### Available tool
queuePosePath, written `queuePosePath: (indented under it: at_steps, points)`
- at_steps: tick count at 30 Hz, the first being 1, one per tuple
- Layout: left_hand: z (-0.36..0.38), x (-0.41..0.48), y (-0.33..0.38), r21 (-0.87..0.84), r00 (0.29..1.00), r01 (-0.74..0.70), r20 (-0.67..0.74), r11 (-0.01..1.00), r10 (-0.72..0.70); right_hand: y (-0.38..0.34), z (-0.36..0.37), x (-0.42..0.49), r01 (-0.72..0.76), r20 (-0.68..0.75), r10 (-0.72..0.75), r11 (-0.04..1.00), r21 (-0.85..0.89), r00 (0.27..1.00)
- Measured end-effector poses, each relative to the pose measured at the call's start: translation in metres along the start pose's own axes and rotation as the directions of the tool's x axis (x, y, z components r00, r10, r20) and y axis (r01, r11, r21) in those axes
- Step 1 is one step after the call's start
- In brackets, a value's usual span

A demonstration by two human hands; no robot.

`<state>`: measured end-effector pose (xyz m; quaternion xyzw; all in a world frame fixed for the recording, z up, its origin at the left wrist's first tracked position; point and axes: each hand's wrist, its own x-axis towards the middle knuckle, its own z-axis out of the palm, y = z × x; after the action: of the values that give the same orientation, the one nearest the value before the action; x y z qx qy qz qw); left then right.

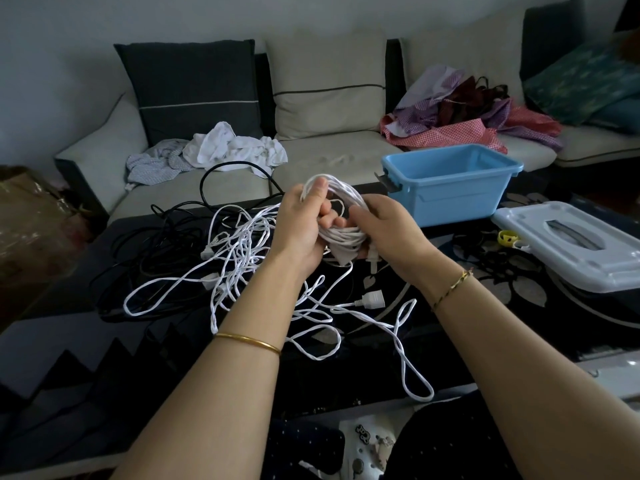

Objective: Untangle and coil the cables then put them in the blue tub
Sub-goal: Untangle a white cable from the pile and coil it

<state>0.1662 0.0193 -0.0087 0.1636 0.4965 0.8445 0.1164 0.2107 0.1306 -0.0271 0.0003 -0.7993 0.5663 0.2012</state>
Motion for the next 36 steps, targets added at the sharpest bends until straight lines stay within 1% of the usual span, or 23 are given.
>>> queuePosePath:
  at_steps: [1, 3, 5, 7, 9, 10, 12, 14, 17, 19, 20, 22, 23, 25, 26, 27, 30, 33, 36]
  points:
    - [0.001, -0.001, 0.002, -0.013, 0.999, 0.026, 0.034, 1.0, -0.026, 0.001, 0.0, 0.001, 0.026, -0.052, -0.029, 0.998, -0.049, 0.998]
    - [0.0, -0.003, 0.006, -0.056, 0.988, 0.133, 0.085, 0.99, -0.128, 0.001, 0.0, 0.004, 0.084, -0.146, -0.117, 0.973, -0.215, 0.982]
    - [-0.005, -0.004, 0.013, -0.045, 0.971, 0.221, 0.104, 0.974, -0.216, 0.003, -0.002, 0.005, 0.146, -0.164, -0.212, 0.928, -0.343, 0.963]
    - [-0.01, -0.005, 0.016, 0.095, 0.966, 0.234, 0.088, 0.968, -0.243, 0.007, -0.005, 0.006, 0.186, -0.111, -0.259, 0.879, -0.44, 0.959]
    - [-0.011, -0.007, 0.015, 0.24, 0.969, 0.213, 0.068, 0.947, -0.236, 0.009, -0.006, 0.006, 0.209, -0.062, -0.274, 0.843, -0.495, 0.96]
    - [-0.011, -0.007, 0.014, 0.281, 0.971, 0.2, 0.07, 0.939, -0.228, 0.009, -0.005, 0.005, 0.221, -0.052, -0.283, 0.839, -0.497, 0.958]
    - [-0.01, -0.005, 0.012, 0.262, 0.972, 0.189, 0.088, 0.946, -0.219, 0.009, -0.003, 0.005, 0.24, -0.059, -0.298, 0.857, -0.456, 0.953]
    - [-0.01, -0.001, 0.011, 0.151, 0.973, 0.201, 0.08, 0.968, -0.215, 0.007, -0.002, 0.004, 0.232, -0.071, -0.278, 0.896, -0.379, 0.958]
    - [-0.007, 0.004, 0.007, -0.035, 0.979, 0.204, 0.013, 0.978, -0.204, 0.001, -0.002, 0.004, 0.174, -0.079, -0.192, 0.966, -0.193, 0.978]
    - [-0.004, 0.005, 0.003, -0.138, 0.981, 0.191, -0.015, 0.972, -0.195, -0.001, -0.003, 0.004, 0.131, -0.05, -0.136, 0.987, -0.091, 0.99]
    - [-0.002, 0.005, 0.001, -0.171, 0.982, 0.182, -0.022, 0.968, -0.188, -0.001, -0.004, 0.004, 0.112, -0.029, -0.114, 0.991, -0.068, 0.993]
    - [0.001, 0.006, -0.002, -0.181, 0.986, 0.154, -0.033, 0.971, -0.162, 0.001, -0.007, 0.003, 0.073, 0.0, -0.073, 0.996, -0.05, 0.997]
    - [0.002, 0.006, -0.003, -0.167, 0.988, 0.138, -0.039, 0.976, -0.147, 0.002, -0.009, 0.001, 0.034, 0.018, -0.034, 0.999, -0.012, 0.999]
    - [0.005, 0.007, -0.006, -0.131, 0.99, 0.122, -0.047, 0.984, -0.129, 0.005, -0.013, -0.004, -0.088, 0.085, 0.077, 0.986, 0.14, 0.993]
    - [0.006, 0.007, -0.008, -0.122, 0.99, 0.123, -0.048, 0.985, -0.13, 0.005, -0.015, -0.006, -0.126, 0.107, 0.108, 0.974, 0.186, 0.988]
    - [0.008, 0.007, -0.009, -0.119, 0.99, 0.13, -0.047, 0.984, -0.136, 0.006, -0.017, -0.008, -0.116, 0.096, 0.101, 0.978, 0.172, 0.99]
    - [0.013, 0.009, -0.009, -0.113, 0.982, 0.185, -0.024, 0.976, -0.189, 0.012, -0.019, -0.006, -0.008, -0.032, 0.009, 1.0, 0.01, 0.999]
    - [0.015, 0.011, -0.004, -0.034, 0.954, 0.3, 0.037, 0.953, -0.299, 0.018, -0.025, -0.004, -0.01, -0.092, 0.005, 0.999, -0.052, 0.996]
    - [0.015, 0.014, -0.005, 0.109, 0.936, 0.346, 0.027, 0.932, -0.351, 0.022, -0.032, -0.005, -0.051, -0.094, 0.043, 0.995, -0.09, 0.995]
